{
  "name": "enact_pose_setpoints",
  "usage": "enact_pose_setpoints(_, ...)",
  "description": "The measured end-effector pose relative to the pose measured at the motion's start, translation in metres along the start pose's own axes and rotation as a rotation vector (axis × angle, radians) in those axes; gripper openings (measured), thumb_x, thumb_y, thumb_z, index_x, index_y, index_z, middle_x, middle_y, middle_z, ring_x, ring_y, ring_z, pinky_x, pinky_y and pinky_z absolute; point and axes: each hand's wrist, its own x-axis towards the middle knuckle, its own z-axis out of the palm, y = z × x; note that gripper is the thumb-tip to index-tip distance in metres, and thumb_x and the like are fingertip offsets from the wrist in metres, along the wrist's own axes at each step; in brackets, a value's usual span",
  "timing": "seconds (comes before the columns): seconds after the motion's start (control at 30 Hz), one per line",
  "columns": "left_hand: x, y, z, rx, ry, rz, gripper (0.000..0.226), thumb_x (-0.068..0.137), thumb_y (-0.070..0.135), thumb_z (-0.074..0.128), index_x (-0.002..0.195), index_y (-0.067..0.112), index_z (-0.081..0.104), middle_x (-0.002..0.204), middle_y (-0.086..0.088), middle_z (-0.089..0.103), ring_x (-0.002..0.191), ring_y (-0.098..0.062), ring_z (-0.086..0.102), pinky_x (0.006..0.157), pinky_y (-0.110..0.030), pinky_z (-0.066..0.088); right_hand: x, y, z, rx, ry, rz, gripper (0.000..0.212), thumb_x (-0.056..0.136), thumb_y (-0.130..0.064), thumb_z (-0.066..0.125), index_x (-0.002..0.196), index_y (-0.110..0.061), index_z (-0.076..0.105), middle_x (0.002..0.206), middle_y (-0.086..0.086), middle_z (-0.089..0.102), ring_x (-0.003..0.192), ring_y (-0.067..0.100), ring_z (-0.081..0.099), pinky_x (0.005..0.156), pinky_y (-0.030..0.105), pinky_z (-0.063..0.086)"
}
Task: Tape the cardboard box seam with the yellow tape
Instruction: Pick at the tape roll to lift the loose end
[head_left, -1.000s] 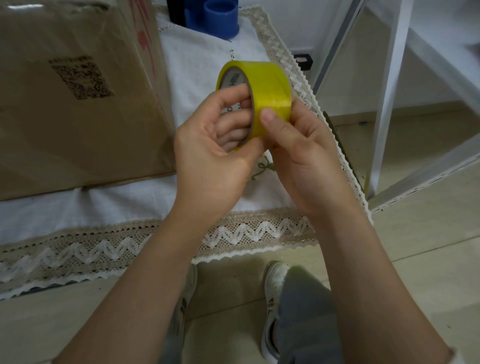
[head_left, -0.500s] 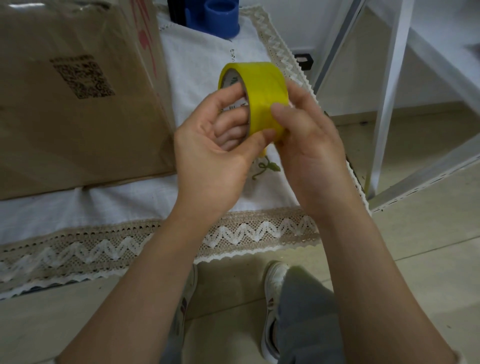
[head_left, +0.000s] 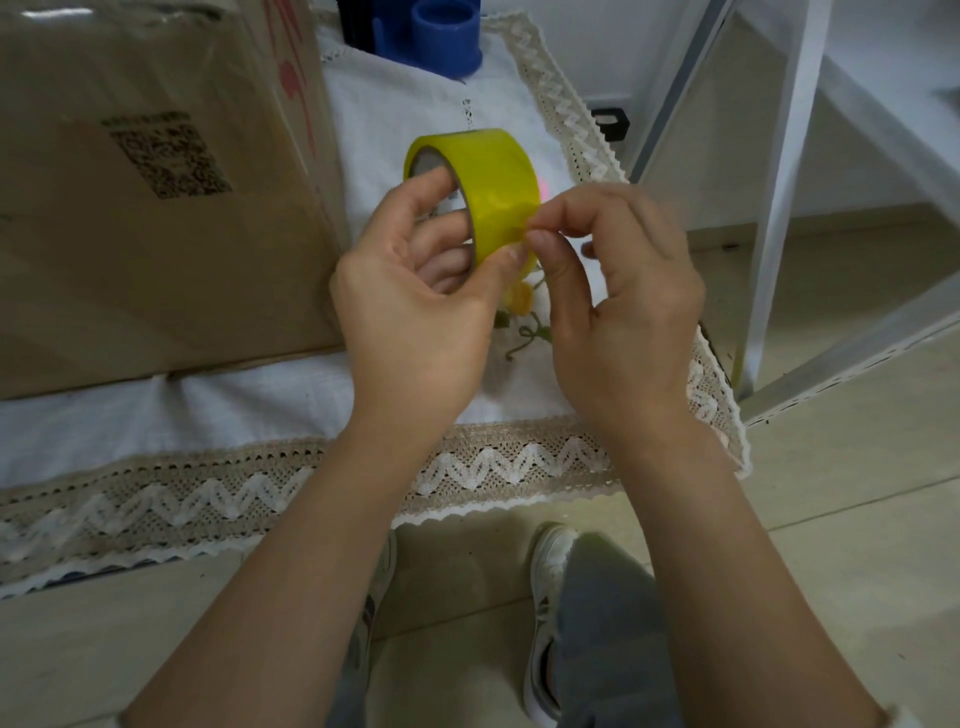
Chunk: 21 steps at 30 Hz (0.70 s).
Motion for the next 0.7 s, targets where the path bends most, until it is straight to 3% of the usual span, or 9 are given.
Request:
enact_pose_setpoints(0.2,0.0023,-0.0011,0.0001,-0.011,-0.006,-0.013,0.059,0.078,-0.006,0.079,0.132,0.002,0.056,0.098,-0.004,0.076,0.083,-0.010,0.076,0.074,-0.021,0.058,-0.0009,-0.0054,0.0017,0.028,-0.001,0.018,0.009,0.097,-0.005,0.061,0.100,0.001,0.067,0.093,0.010,0.068,0.086,0.027,0.064,0.075,0.045,0.055)
enact_pose_setpoints(0.33,0.0019,-0.0044,-0.0011,0.009,-0.037,-0.001,0.057,0.081,-0.009,0.074,0.133,0.003,0.055,0.099,-0.002,0.076,0.088,-0.012,0.075,0.077,-0.021,0.058,0.0023,-0.0041,-0.0006,0.069,-0.078,0.018,0.033,0.096,-0.009,0.068,0.126,-0.001,0.061,0.093,0.008,0.066,0.089,0.023,0.063,0.085,0.038,0.054)
enact_pose_setpoints(0.5,0.0025,-0.0046,-0.0043,0.020,-0.130,-0.007,0.067,0.082,-0.015,0.069,0.142,0.004,0.047,0.118,-0.009,0.071,0.109,-0.018,0.069,0.100,-0.037,0.055,0.0011,0.0031,0.0012,0.079,0.028,-0.005,0.018,0.090,-0.008,0.075,0.108,-0.006,0.076,0.088,0.014,0.069,0.083,0.030,0.065,0.075,0.041,0.054)
enact_pose_setpoints(0.7,-0.0019,-0.0036,-0.0003,-0.014,-0.137,-0.021,0.071,0.082,-0.017,0.068,0.144,0.005,0.043,0.114,-0.008,0.072,0.102,-0.012,0.071,0.095,-0.030,0.057,0.0023,0.0022,-0.0003,0.040,0.090,-0.015,0.008,0.090,-0.009,0.076,0.095,-0.004,0.078,0.087,0.011,0.071,0.082,0.026,0.067,0.073,0.041,0.056)
